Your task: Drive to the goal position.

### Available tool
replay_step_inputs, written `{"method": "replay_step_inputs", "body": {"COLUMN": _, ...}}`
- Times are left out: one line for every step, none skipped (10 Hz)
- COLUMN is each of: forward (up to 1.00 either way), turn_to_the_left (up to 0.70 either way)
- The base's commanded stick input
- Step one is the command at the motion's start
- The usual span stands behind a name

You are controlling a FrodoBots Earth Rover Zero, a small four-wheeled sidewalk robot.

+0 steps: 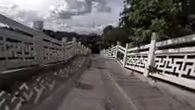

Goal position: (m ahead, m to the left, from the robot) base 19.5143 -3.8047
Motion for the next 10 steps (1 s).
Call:
{"method": "replay_step_inputs", "body": {"forward": 0.45, "turn_to_the_left": 0.00}}
{"method": "replay_step_inputs", "body": {"forward": 0.45, "turn_to_the_left": 0.00}}
{"method": "replay_step_inputs", "body": {"forward": 0.45, "turn_to_the_left": 0.00}}
{"method": "replay_step_inputs", "body": {"forward": 0.45, "turn_to_the_left": 0.00}}
{"method": "replay_step_inputs", "body": {"forward": 0.45, "turn_to_the_left": 0.00}}
{"method": "replay_step_inputs", "body": {"forward": 0.45, "turn_to_the_left": 0.00}}
{"method": "replay_step_inputs", "body": {"forward": 0.45, "turn_to_the_left": 0.00}}
{"method": "replay_step_inputs", "body": {"forward": 0.45, "turn_to_the_left": 0.00}}
{"method": "replay_step_inputs", "body": {"forward": 0.45, "turn_to_the_left": 0.00}}
{"method": "replay_step_inputs", "body": {"forward": 0.45, "turn_to_the_left": 0.00}}
